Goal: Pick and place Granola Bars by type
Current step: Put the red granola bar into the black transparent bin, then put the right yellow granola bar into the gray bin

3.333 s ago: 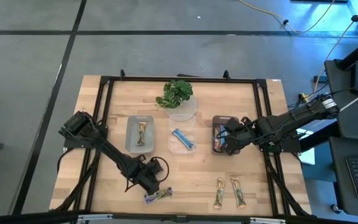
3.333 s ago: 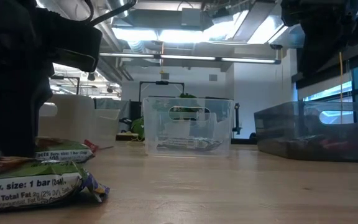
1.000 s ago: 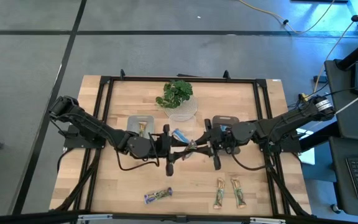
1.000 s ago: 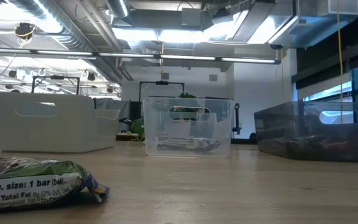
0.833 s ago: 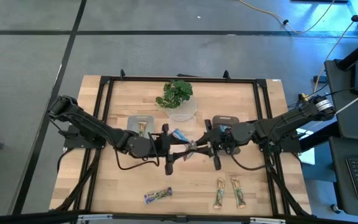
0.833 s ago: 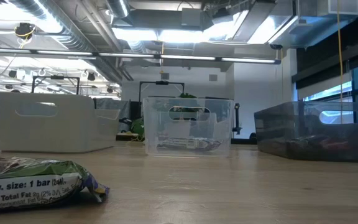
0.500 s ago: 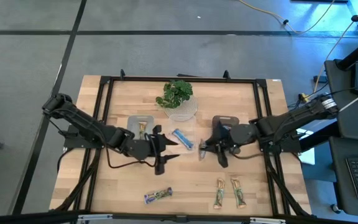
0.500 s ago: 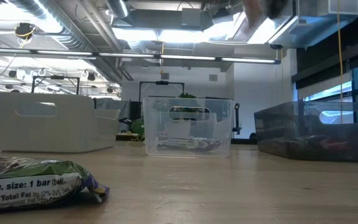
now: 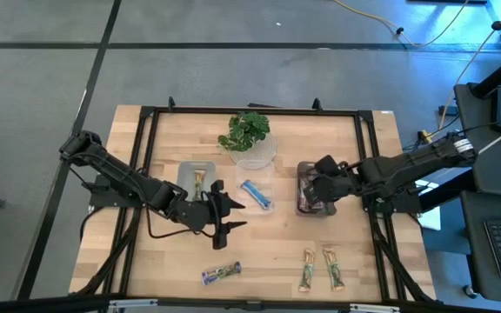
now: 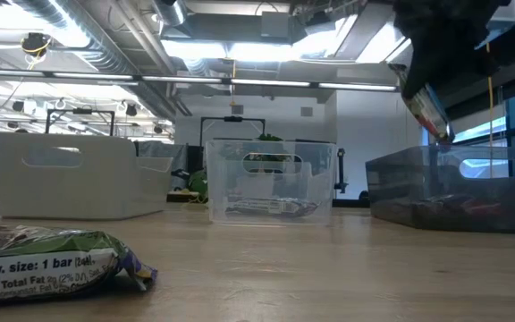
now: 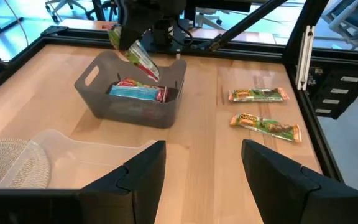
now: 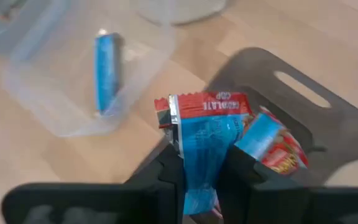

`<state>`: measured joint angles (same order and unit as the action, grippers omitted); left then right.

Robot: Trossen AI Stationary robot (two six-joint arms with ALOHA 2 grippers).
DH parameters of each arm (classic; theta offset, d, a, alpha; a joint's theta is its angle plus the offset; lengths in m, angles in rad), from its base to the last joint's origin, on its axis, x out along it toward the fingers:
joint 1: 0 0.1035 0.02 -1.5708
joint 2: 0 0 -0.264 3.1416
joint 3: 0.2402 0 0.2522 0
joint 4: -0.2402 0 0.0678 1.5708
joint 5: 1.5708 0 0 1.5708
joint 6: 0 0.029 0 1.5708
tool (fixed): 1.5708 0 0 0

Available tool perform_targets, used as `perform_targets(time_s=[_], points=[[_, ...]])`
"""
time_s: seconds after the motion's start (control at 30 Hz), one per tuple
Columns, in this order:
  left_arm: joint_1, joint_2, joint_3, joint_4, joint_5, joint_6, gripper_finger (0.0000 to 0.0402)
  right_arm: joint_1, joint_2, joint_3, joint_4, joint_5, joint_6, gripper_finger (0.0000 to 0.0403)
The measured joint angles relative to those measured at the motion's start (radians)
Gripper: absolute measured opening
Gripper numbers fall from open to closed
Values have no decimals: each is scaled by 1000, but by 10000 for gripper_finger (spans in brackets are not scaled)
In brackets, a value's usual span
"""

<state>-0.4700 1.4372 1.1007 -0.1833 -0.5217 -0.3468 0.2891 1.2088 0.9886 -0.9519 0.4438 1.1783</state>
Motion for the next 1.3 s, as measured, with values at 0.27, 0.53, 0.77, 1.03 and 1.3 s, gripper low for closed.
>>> perform_targets(time_s=[0.27, 0.53, 0.77, 1.03, 1.3], points=[[-7, 0, 0, 0, 28, -87, 201, -12, 50, 0, -18, 0, 75, 70], [-6, 0, 0, -12, 53, -86, 203, -12, 174, 0, -12, -65, 125, 71], [-6, 1, 0, -88, 192, -89, 198, -12, 240, 0, -11, -159, 179, 78], [-6, 1, 0, -124, 200, -94, 198, -37, 245, 0, -34, -158, 169, 157], [-5, 1, 0, -135, 199, -58, 197, -42, 156, 69, -213, -421, 178, 205]])
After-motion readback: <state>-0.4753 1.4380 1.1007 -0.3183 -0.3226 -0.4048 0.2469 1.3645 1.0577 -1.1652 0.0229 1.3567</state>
